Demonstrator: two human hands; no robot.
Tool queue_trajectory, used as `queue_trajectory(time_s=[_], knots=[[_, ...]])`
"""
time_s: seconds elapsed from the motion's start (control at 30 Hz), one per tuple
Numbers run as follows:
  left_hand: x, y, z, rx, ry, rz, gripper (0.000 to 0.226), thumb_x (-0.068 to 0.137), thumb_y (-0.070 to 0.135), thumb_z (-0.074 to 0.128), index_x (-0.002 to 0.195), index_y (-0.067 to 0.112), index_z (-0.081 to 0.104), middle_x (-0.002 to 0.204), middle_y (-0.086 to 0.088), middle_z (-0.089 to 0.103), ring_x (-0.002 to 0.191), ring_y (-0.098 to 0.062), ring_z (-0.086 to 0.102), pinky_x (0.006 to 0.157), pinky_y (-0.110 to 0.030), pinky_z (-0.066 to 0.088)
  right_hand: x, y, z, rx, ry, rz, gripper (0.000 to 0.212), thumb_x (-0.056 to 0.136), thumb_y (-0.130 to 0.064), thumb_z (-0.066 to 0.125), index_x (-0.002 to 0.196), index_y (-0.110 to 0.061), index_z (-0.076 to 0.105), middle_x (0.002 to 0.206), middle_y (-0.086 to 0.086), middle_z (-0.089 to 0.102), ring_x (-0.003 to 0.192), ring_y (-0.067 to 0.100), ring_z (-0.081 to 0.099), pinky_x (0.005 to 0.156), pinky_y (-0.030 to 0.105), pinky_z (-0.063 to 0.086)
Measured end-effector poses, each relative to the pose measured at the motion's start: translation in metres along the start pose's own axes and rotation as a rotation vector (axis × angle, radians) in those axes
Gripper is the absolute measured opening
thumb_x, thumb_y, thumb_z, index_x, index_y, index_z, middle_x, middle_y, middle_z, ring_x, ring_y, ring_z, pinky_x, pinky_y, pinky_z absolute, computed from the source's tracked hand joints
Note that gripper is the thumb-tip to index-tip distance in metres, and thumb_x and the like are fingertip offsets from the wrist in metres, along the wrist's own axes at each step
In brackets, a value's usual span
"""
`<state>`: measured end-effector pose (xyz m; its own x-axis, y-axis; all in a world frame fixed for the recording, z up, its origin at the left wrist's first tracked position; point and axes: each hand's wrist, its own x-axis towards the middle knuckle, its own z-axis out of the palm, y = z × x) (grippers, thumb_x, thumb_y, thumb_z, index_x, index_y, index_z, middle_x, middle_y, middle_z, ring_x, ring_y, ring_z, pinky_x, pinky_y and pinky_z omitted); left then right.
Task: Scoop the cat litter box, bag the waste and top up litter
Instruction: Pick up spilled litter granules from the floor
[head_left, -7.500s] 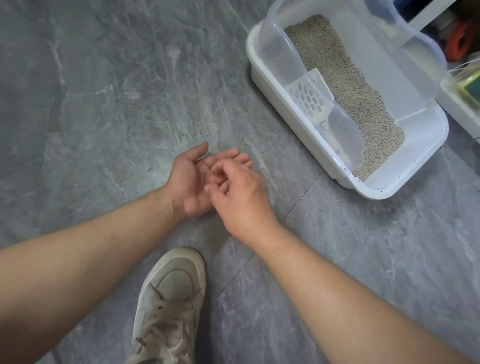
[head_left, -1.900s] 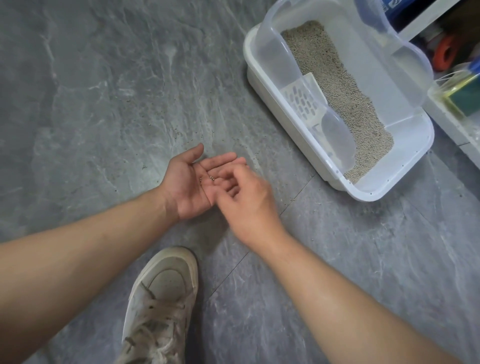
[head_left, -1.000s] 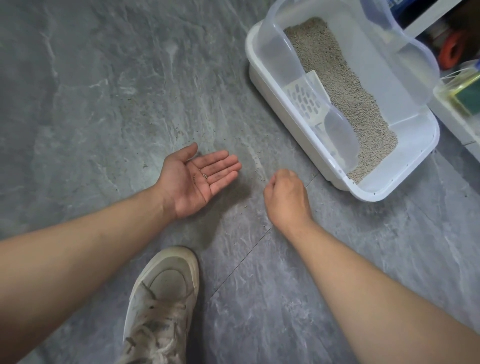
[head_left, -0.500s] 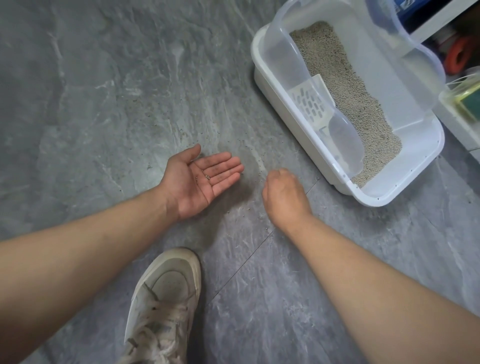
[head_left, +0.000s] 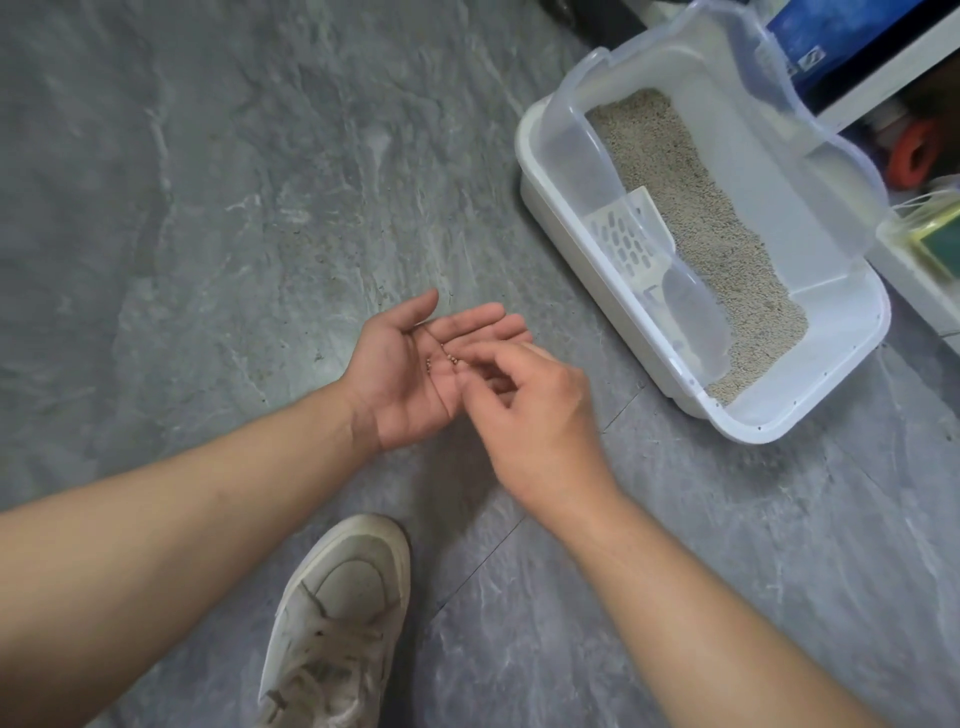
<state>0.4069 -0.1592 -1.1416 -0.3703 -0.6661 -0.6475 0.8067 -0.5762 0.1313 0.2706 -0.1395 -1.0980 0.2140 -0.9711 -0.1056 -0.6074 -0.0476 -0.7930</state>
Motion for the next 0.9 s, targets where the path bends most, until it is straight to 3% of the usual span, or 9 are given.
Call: queue_trajectory(time_s=[0.1, 0.3, 0.43, 0.53, 0.67, 0.77, 0.9], knots=[[-0.003, 0.007, 0.004, -0.021, -0.010, 0.028, 0.059, 0.102, 0.038, 0.038, 0.101, -0.009, 0.075, 0.120, -0.028, 0.069, 0.111, -0.041, 0.069, 0.090, -0.047, 0.058, 0.005, 0.001, -0.028, -0.013, 0.035, 0.026, 0.010, 0.089, -0.017, 0.071, 0.094, -0.022, 0.080, 0.081, -0.006, 0.070, 0.069, 0.009, 0.066, 0.072, 0.028, 0.055], [-0.017, 0.020, 0.015, -0.085, 0.035, 0.086, 0.055, 0.103, 0.030, 0.039, 0.100, -0.014, 0.073, 0.118, -0.032, 0.068, 0.108, -0.047, 0.069, 0.087, -0.052, 0.060, 0.013, -0.002, -0.061, 0.023, 0.032, 0.197, 0.008, 0.090, -0.027, 0.070, 0.083, -0.028, 0.074, 0.075, -0.008, 0.072, 0.069, 0.013, 0.069, 0.075, 0.041, 0.059], [-0.054, 0.033, 0.038, -0.073, 0.091, 0.123, 0.053, 0.103, 0.027, 0.038, 0.100, -0.012, 0.073, 0.119, -0.031, 0.068, 0.108, -0.046, 0.069, 0.088, -0.052, 0.059, 0.019, -0.038, -0.072, 0.158, -0.032, 0.349, 0.010, 0.093, -0.020, 0.069, 0.084, -0.023, 0.073, 0.068, -0.003, 0.071, 0.062, 0.014, 0.067, 0.068, 0.036, 0.060], [-0.102, 0.045, 0.061, -0.094, 0.141, 0.139, 0.053, 0.103, 0.028, 0.039, 0.099, -0.012, 0.074, 0.119, -0.031, 0.068, 0.110, -0.045, 0.069, 0.090, -0.051, 0.058, 0.021, -0.085, -0.074, 0.442, -0.055, 0.527, 0.012, 0.097, -0.010, 0.062, 0.088, -0.010, 0.069, 0.074, 0.008, 0.067, 0.061, 0.015, 0.060, 0.057, 0.029, 0.054], [-0.181, 0.065, 0.093, -0.206, 0.206, 0.221, 0.054, 0.104, 0.028, 0.038, 0.096, -0.010, 0.076, 0.119, -0.029, 0.069, 0.110, -0.043, 0.069, 0.093, -0.050, 0.057, 0.016, -0.159, -0.083, 0.759, -0.120, 0.723, 0.013, 0.100, -0.007, 0.053, 0.093, -0.003, 0.063, 0.072, 0.011, 0.060, 0.058, 0.017, 0.054, 0.053, 0.025, 0.047], [-0.244, 0.074, 0.114, -0.300, 0.261, 0.274, 0.053, 0.104, 0.028, 0.039, 0.097, -0.010, 0.076, 0.120, -0.029, 0.069, 0.111, -0.043, 0.069, 0.094, -0.050, 0.057, 0.007, -0.214, -0.097, 0.729, -0.172, 0.783, 0.017, 0.101, -0.011, 0.052, 0.088, -0.007, 0.062, 0.064, 0.006, 0.056, 0.050, 0.012, 0.048, 0.046, 0.021, 0.038], [-0.328, 0.083, 0.154, -0.414, 0.314, 0.308, 0.053, 0.104, 0.029, 0.040, 0.096, -0.009, 0.076, 0.118, -0.029, 0.070, 0.111, -0.043, 0.069, 0.093, -0.049, 0.058, -0.007, -0.283, -0.126, 0.490, -0.311, 0.810, 0.020, 0.103, -0.016, 0.052, 0.085, -0.011, 0.061, 0.063, 0.002, 0.053, 0.048, 0.008, 0.043, 0.043, 0.019, 0.032]])
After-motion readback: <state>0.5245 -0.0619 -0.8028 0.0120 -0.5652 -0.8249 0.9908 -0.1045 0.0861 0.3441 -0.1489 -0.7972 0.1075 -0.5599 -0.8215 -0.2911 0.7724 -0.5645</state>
